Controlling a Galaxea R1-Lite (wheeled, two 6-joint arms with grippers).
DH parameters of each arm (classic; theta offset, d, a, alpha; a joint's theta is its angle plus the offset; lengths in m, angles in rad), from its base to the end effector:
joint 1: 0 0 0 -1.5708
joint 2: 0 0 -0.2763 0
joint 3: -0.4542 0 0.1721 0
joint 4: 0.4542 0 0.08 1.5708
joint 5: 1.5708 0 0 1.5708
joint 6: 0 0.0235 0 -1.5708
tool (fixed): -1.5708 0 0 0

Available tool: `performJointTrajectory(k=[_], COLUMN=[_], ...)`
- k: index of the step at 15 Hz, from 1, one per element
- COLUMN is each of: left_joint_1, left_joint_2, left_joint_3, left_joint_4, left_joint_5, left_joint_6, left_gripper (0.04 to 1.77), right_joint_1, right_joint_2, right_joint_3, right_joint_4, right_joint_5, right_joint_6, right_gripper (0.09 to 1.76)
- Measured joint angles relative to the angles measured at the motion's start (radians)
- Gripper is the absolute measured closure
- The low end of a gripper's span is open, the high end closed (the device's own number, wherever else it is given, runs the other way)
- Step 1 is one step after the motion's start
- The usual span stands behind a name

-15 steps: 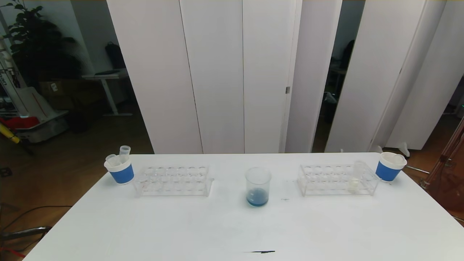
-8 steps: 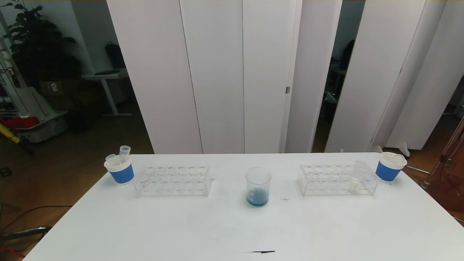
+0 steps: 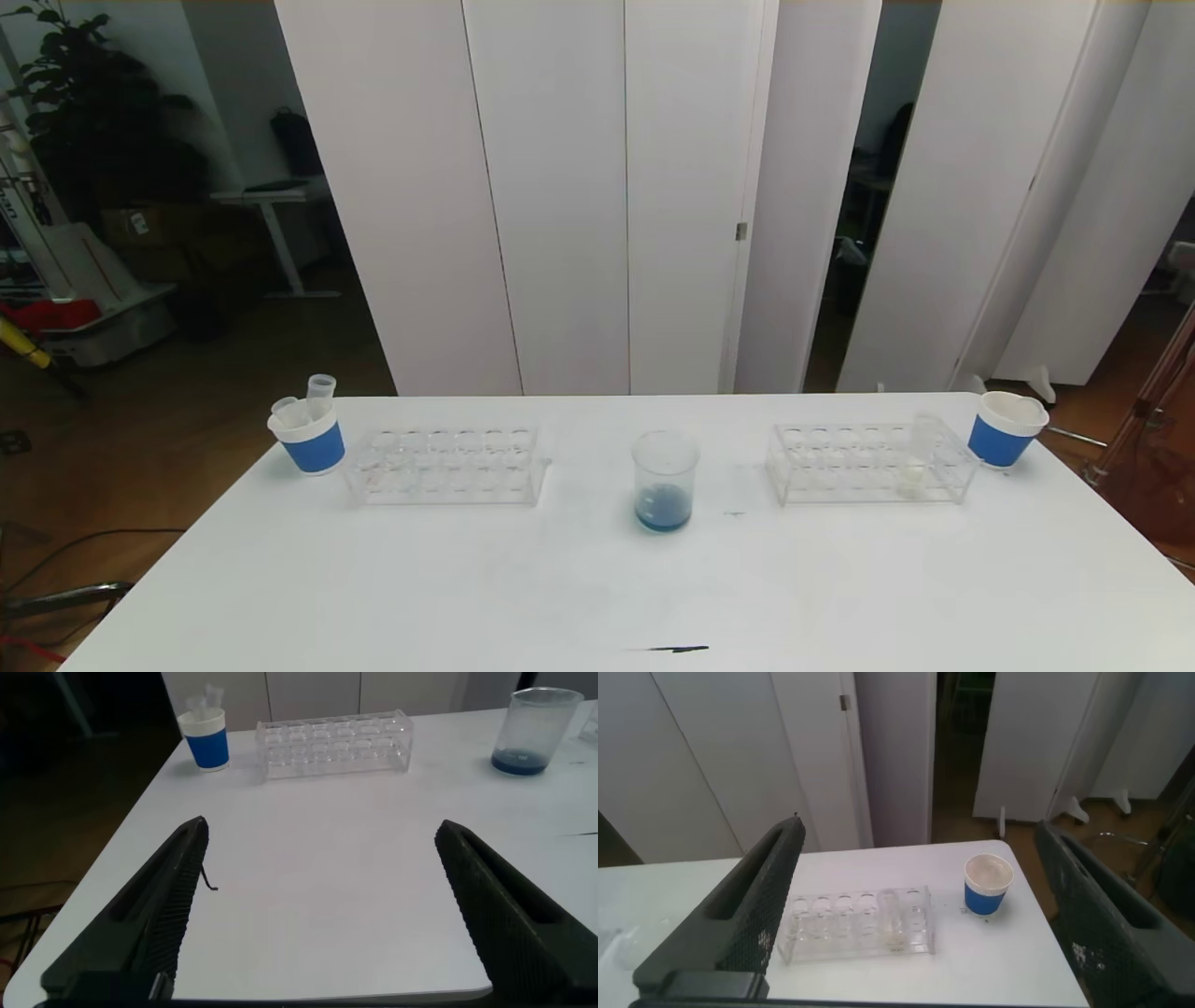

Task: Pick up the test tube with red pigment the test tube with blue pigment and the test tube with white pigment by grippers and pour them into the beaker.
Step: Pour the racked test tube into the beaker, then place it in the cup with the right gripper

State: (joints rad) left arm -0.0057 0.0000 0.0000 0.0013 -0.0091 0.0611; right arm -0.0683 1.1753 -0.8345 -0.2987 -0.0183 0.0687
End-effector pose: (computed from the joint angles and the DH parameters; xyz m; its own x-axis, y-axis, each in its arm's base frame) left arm -0.0182 -0.0001 0.0754 0.9999 -0.0148 -0.0013 0.0149 0.9980 0.0611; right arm 0.1675 -0.0119 0.2701 0.9954 -0.0864 -0.0421 0.0892 0.9937 0.0678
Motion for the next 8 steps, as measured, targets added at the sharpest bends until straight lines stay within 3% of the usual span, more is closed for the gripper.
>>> performJointTrajectory(k=[5, 8], left_joint_1=[0.0, 0.0], left_joint_2=[0.0, 0.0], left_joint_3=[0.0, 0.0], left_joint_4=[0.0, 0.0], left_joint_5=[0.0, 0.0], left_joint_6=[0.0, 0.0], left_gripper=[0.08, 0.08], right_joint_1=[0.004, 0.014], right_joint_2=[0.17, 0.223], right_joint_3=[0.033, 0.125], right_joint_4=[-0.099, -0.244], right_joint_5=[-0.003, -0.003], right_joint_6=[-0.016, -0.059], right_gripper=[0.1, 0.1])
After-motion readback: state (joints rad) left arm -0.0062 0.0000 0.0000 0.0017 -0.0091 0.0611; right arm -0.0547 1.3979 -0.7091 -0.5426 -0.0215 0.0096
